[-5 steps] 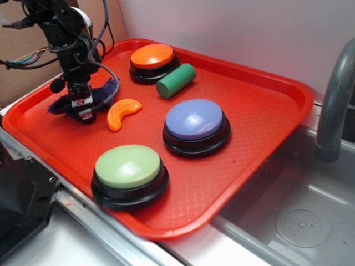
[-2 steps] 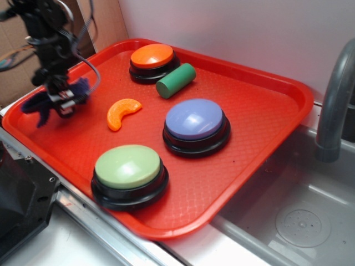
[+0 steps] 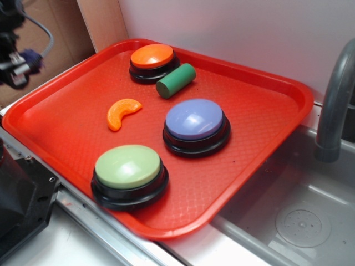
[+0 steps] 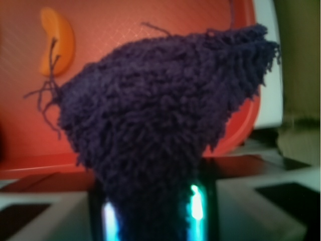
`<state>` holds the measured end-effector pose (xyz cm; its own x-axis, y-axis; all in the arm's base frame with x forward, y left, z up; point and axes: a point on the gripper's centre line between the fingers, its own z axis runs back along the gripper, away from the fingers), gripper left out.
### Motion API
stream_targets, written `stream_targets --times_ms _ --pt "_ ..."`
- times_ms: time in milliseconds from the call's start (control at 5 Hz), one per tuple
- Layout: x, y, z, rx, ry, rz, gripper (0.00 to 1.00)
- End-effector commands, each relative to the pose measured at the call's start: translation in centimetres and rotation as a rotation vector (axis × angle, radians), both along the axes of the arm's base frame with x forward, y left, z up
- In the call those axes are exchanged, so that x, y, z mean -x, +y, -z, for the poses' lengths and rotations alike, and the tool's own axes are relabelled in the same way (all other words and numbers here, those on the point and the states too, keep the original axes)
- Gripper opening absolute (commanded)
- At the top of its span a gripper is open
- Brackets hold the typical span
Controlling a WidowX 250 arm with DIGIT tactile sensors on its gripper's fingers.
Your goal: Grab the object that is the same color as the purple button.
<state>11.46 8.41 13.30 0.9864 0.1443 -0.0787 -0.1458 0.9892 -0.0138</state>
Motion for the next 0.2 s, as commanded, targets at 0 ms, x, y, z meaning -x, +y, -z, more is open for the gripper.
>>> stream_targets --times_ms 0 --pt "-1.46 -1.30 -5.04 -0.015 -0.087 -0.031 0.00"
